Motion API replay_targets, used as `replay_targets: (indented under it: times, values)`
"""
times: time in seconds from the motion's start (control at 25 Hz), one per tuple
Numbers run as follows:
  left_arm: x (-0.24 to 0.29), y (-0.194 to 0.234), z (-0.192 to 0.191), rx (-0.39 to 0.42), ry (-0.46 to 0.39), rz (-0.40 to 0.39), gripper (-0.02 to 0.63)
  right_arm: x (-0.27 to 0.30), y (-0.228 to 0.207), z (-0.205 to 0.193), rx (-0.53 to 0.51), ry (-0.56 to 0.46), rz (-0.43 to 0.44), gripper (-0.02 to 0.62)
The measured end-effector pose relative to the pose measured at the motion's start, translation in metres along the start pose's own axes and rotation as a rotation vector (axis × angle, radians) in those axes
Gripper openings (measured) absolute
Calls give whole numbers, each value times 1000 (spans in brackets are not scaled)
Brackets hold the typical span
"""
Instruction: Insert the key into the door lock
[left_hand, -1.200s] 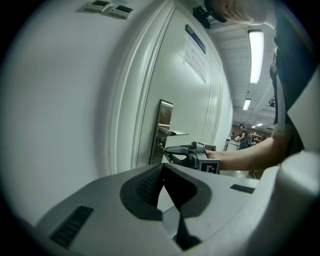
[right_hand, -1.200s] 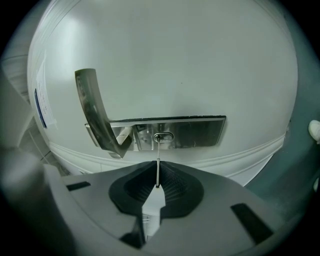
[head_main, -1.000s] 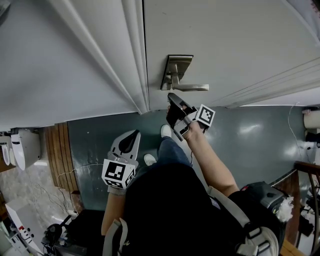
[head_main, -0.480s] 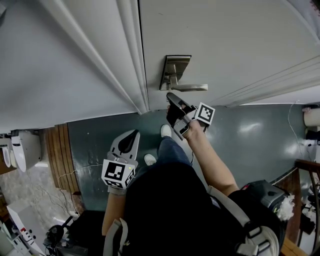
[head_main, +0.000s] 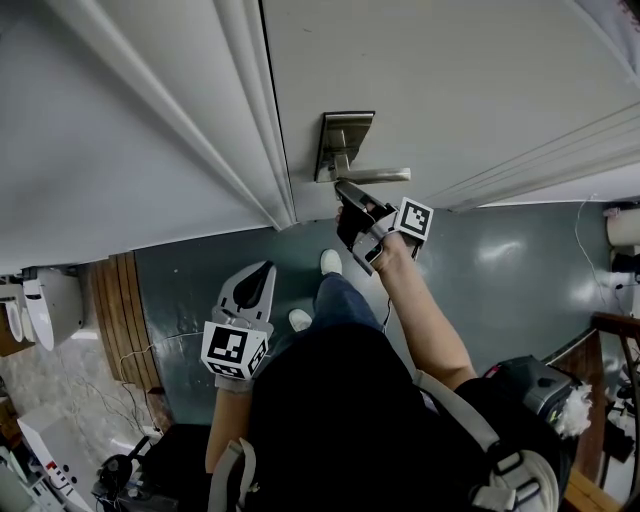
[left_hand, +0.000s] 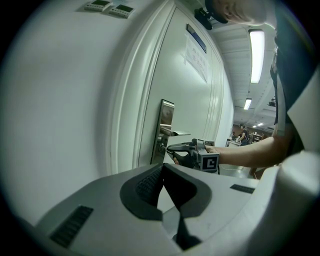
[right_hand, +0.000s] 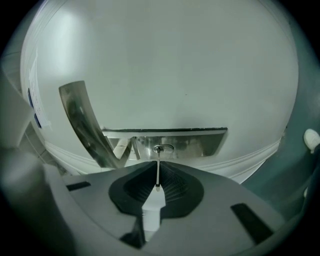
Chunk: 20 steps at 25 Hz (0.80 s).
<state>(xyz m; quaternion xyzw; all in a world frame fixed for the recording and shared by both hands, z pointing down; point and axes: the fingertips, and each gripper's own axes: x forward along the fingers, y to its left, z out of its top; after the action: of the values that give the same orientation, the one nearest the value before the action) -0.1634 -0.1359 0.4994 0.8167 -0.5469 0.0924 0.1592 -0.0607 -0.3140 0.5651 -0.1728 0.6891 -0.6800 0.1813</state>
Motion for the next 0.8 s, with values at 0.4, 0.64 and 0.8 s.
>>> replay_targets:
  times: [0.4, 0.64, 0.8]
  values:
    - [-5, 0, 3, -1, 2, -1, 8, 10, 10, 6, -5, -15, 17, 34]
    - [3, 6, -2, -5, 9, -3, 8, 15, 2, 11, -2, -11, 20, 34]
    - [-2, 2, 0, -3, 8, -5, 8, 14, 8, 10, -13, -17, 21, 34]
